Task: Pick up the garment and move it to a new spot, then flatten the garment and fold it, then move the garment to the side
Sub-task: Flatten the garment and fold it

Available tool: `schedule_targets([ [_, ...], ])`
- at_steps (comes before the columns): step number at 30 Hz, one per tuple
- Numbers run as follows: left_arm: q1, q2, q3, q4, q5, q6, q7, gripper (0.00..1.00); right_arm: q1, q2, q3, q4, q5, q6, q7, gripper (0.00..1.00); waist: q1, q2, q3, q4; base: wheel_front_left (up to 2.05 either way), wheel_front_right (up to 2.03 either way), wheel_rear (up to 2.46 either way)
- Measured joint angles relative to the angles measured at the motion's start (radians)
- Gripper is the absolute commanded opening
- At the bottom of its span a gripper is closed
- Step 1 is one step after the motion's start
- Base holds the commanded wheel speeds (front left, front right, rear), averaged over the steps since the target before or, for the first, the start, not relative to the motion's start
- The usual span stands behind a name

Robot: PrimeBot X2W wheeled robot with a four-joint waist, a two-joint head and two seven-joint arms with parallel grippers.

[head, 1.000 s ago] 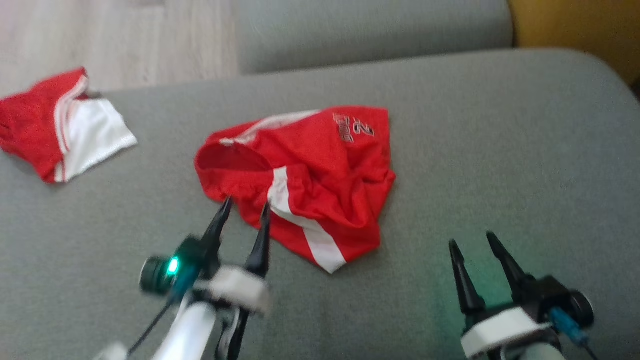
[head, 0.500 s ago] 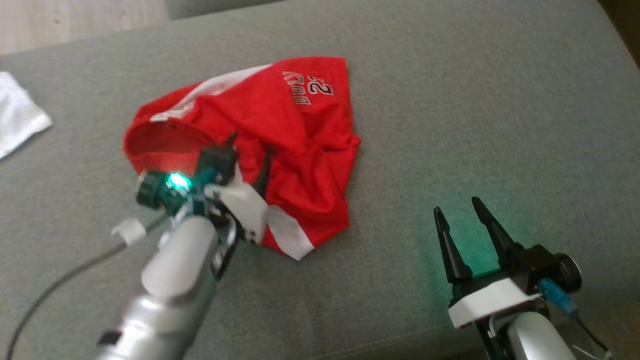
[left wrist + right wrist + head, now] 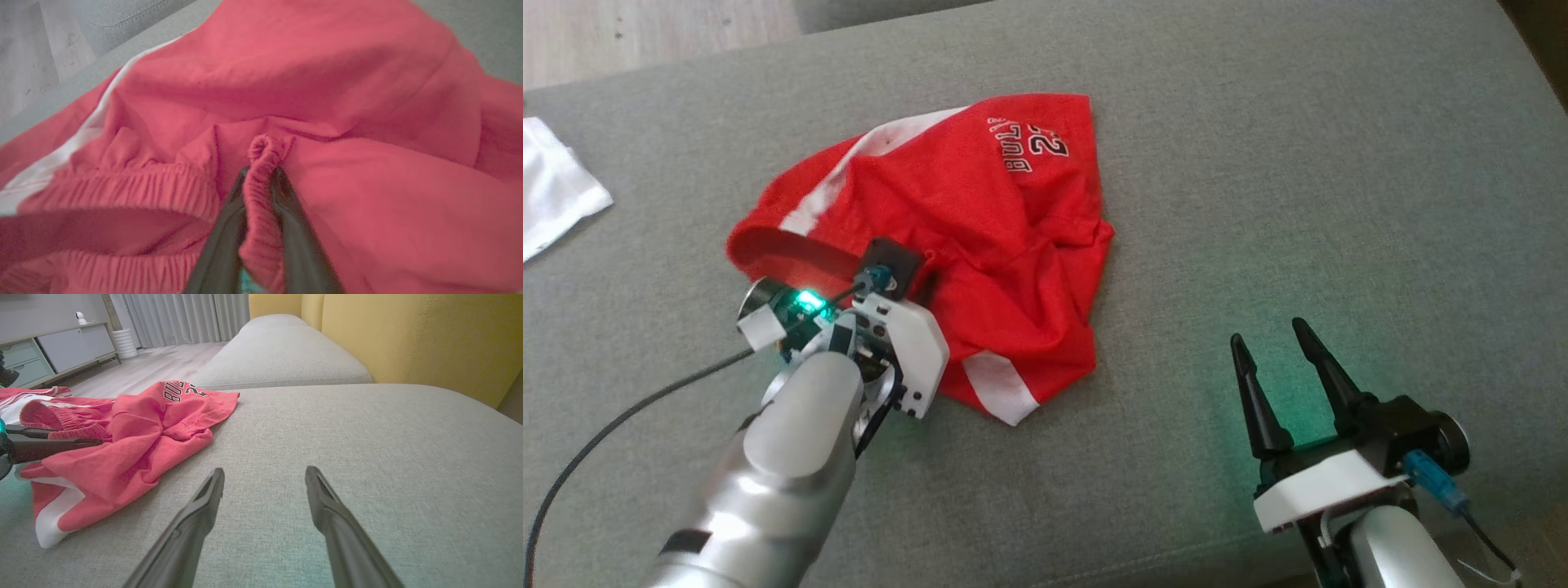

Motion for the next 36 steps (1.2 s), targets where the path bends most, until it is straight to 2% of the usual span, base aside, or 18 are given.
schedule_targets([
  [1,0.003,0.003,-0.006,-0.006,0.000,-0.004,0.006,0.14,0.000,0.000,0.000,0.000,0.000,0.000,0.000,1.00,0.0000,0.0000,-0.003,0.003,0.00,0.00,0.00],
  [2,0.009,0.006,-0.010,-0.015,-0.003,-0.004,0.006,0.00,0.000,0.000,0.000,0.000,0.000,0.000,0.000,1.00,0.0000,0.0000,-0.006,0.006,0.00,0.00,0.00],
  [10,0.065,0.002,0.011,-0.133,-0.047,0.024,-0.086,0.00,0.002,0.000,-0.020,0.007,0.000,0.000,0.000,1.00,0.0000,0.0000,-0.034,0.037,0.00,0.00,0.00],
  [16,0.083,-0.027,0.043,-0.304,-0.112,0.033,-0.127,0.00,0.026,0.000,-0.052,0.018,0.000,0.000,0.000,1.00,0.0000,0.0000,-0.092,0.072,0.00,0.00,0.00],
  [19,0.083,-0.026,0.047,-0.438,-0.135,0.032,-0.104,0.00,0.054,0.000,-0.059,0.030,0.000,0.000,0.000,1.00,-0.0001,0.0000,-0.142,0.093,0.00,0.00,0.00],
  [26,0.079,-0.031,0.044,-0.638,-0.175,0.034,0.010,0.00,0.091,0.000,-0.065,0.042,0.021,0.000,0.000,1.00,-0.0002,0.0000,-0.224,0.123,0.00,0.00,0.00],
  [32,0.081,-0.059,0.055,-0.735,-0.216,0.110,0.069,0.00,0.102,0.000,-0.073,0.044,0.031,0.000,0.000,1.00,-0.0001,0.0000,-0.240,0.128,0.00,0.00,0.00],
  [36,0.159,-0.037,0.136,-0.718,-0.236,0.190,0.070,0.00,0.102,0.000,-0.077,0.044,0.034,0.000,0.000,1.00,0.0000,0.0000,-0.229,0.126,0.00,0.00,0.00],
])
